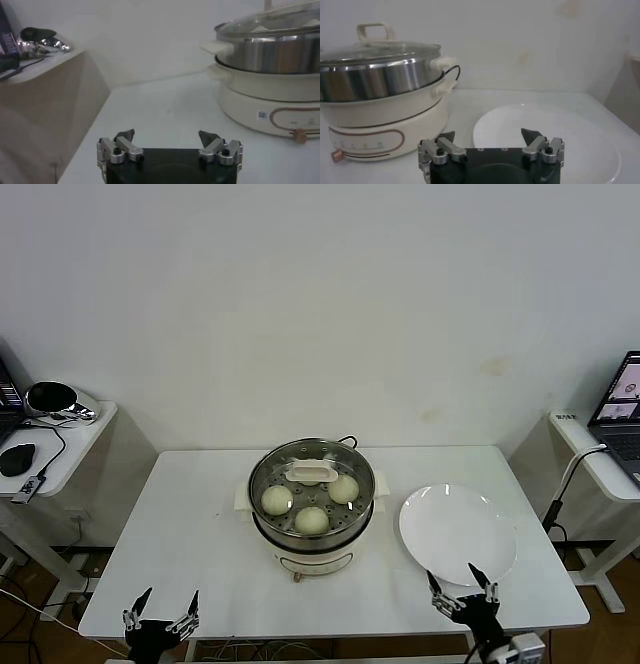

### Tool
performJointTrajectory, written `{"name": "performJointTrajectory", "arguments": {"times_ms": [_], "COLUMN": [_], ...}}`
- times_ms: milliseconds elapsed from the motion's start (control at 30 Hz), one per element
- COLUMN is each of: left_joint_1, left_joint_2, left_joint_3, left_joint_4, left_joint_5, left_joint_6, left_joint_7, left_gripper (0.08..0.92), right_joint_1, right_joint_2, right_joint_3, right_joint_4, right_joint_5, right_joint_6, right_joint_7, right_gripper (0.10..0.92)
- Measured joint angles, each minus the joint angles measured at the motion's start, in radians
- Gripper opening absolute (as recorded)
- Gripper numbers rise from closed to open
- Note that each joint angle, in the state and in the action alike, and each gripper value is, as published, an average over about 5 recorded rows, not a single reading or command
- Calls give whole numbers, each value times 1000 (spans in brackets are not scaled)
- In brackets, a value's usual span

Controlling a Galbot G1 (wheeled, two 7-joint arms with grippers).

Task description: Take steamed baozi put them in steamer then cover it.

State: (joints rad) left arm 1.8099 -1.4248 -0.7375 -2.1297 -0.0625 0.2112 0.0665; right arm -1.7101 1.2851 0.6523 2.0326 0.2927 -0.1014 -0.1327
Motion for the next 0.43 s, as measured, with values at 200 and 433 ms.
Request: {"name": "performJointTrajectory", "arguments": {"times_ms": [200,433], "left_joint_1": [13,24], "left_joint_2": [-2,-6], "left_joint_3": [-9,-11], "left_joint_4": [-8,-22], "left_joint_5": [-3,-3], "left_joint_6": [3,8], "left_joint_7": [2,4], "left_gripper": [823,823], "right_joint_1": [-12,-19], "right_joint_2": [0,0], "right_joint_3": [8,13], "right_joint_4": [12,21], "right_joint_5": [-9,-16], "right_joint_6": [-2,1], "right_joint_7": [0,-2], "right_gripper": [823,823]}}
